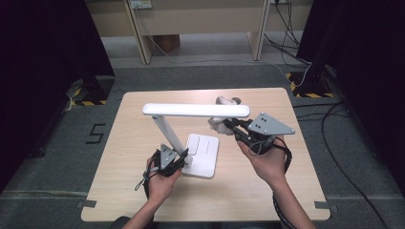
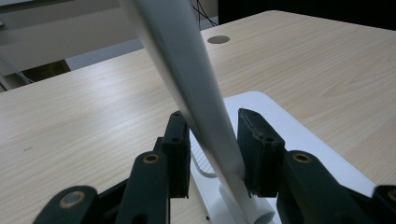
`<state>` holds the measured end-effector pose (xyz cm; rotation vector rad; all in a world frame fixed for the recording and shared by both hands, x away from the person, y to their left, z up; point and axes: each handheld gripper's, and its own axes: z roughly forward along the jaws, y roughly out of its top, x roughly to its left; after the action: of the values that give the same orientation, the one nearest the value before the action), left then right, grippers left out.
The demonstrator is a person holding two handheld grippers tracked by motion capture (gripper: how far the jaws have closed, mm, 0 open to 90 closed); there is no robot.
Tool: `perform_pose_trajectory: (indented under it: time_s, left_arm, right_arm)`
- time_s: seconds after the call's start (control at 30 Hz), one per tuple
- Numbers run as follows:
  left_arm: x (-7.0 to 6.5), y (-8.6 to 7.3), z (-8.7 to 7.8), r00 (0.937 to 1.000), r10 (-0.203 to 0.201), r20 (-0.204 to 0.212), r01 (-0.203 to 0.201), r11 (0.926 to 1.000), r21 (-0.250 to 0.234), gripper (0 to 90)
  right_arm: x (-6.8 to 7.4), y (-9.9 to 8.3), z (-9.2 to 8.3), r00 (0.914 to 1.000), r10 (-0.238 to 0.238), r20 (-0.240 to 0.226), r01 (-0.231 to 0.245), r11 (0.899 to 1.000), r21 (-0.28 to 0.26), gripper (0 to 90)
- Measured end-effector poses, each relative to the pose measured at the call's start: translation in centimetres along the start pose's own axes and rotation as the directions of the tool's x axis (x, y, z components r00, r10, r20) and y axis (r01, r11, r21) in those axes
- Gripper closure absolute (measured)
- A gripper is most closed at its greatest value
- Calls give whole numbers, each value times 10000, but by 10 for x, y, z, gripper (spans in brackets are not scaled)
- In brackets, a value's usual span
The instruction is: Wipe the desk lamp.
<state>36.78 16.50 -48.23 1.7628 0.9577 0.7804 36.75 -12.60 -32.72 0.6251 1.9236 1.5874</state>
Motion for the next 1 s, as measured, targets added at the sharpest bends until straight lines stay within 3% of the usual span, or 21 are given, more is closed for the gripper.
perform_pose_trajectory:
  time_s: [0.73,1.0]
  left_arm:
    - [-1,0,0,10000,52,-53,-52,10000,9,655]
    - [-1,0,0,10000,52,-48,-52,10000,-11,655]
  right_arm:
    - [6,-1,4,9998,202,-73,-202,9998,-48,841]
    - [8,-1,6,10000,60,-74,-61,9999,-108,841]
